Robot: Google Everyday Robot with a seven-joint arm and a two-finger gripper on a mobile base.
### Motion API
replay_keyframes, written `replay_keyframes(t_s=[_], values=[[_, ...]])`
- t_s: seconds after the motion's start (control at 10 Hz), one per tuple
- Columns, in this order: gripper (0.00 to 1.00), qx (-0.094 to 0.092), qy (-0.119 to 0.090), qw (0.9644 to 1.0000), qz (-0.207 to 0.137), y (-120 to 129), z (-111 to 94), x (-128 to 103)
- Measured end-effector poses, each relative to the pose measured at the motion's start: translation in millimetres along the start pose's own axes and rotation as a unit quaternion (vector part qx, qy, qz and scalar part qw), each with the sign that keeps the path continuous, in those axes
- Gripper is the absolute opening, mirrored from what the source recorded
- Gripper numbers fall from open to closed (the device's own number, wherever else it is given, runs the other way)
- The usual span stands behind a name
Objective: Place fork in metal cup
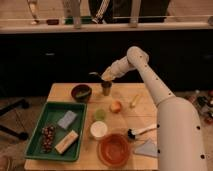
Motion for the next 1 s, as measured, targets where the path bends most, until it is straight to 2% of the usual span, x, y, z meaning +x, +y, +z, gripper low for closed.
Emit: replay_keyframes(t_s=[0.5, 1.0], values=[[0.04, -0.013, -0.029, 0.9995, 0.004, -1, 9, -7], [0.04, -0.027, -0.045, 0.9986, 0.009, 0, 18, -10]])
